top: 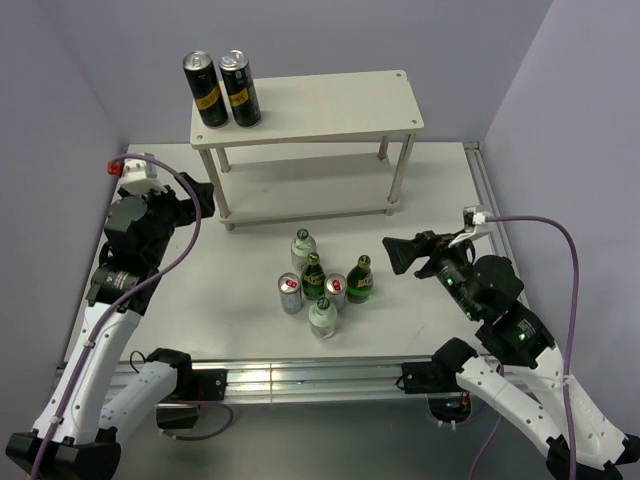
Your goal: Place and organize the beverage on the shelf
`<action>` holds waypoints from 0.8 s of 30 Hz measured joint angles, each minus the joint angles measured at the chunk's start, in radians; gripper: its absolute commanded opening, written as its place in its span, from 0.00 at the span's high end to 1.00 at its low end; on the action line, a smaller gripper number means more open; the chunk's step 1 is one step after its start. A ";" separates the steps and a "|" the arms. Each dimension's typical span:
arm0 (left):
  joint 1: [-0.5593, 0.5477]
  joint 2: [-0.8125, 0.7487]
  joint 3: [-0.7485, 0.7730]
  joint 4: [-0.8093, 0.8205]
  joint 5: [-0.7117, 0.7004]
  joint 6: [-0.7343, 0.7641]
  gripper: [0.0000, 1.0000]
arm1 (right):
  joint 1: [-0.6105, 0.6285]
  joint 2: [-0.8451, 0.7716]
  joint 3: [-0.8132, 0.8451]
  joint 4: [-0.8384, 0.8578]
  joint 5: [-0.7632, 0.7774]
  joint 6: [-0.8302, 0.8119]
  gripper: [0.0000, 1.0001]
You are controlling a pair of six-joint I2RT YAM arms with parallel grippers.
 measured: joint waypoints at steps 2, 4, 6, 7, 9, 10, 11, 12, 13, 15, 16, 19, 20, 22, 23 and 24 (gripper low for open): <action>0.000 -0.008 -0.007 -0.005 -0.006 0.009 0.01 | 0.011 -0.004 -0.013 0.001 -0.021 -0.008 0.00; 0.000 -0.016 -0.013 -0.014 -0.009 0.014 0.01 | 0.034 -0.001 -0.024 -0.002 -0.021 -0.017 0.00; 0.000 -0.021 -0.016 -0.018 -0.013 0.016 0.01 | 0.090 0.020 -0.024 -0.023 0.052 -0.016 0.00; 0.000 -0.021 -0.017 -0.018 -0.015 0.018 0.01 | 0.123 0.036 -0.021 -0.037 0.091 -0.013 0.00; 0.000 -0.021 -0.017 -0.019 -0.020 0.022 0.01 | 0.236 0.098 -0.002 -0.098 0.251 0.019 0.00; 0.000 -0.020 -0.017 -0.021 -0.023 0.024 0.01 | 0.338 0.137 0.011 -0.148 0.371 0.055 0.00; 0.000 -0.020 -0.017 -0.022 -0.026 0.026 0.01 | 0.430 0.175 0.026 -0.203 0.454 0.090 0.00; 0.000 -0.019 -0.017 -0.023 -0.029 0.031 0.01 | 0.534 0.220 0.048 -0.270 0.543 0.149 0.00; 0.000 -0.019 -0.017 -0.024 -0.032 0.032 0.01 | 0.640 0.266 0.075 -0.344 0.633 0.225 0.00; 0.000 -0.018 -0.017 -0.025 -0.034 0.033 0.01 | 0.772 0.356 0.131 -0.502 0.770 0.404 0.00; 0.000 -0.018 -0.017 -0.025 -0.037 0.033 0.01 | 0.856 0.392 0.147 -0.560 0.818 0.473 0.00; 0.000 -0.018 -0.018 -0.026 -0.043 0.034 0.01 | 0.987 0.452 0.157 -0.688 0.920 0.628 0.00; 0.000 -0.018 -0.018 -0.026 -0.047 0.036 0.01 | 1.026 0.461 0.157 -0.707 0.942 0.664 0.00; 0.000 -0.018 -0.018 -0.026 -0.051 0.037 0.01 | 1.080 0.474 0.156 -0.726 0.971 0.721 0.00; 0.000 -0.019 -0.018 -0.026 -0.055 0.037 0.01 | 1.103 0.477 0.155 -0.726 0.976 0.737 0.00; 0.000 -0.019 -0.018 -0.027 -0.056 0.037 0.01 | 1.116 0.479 0.151 -0.715 0.978 0.738 0.00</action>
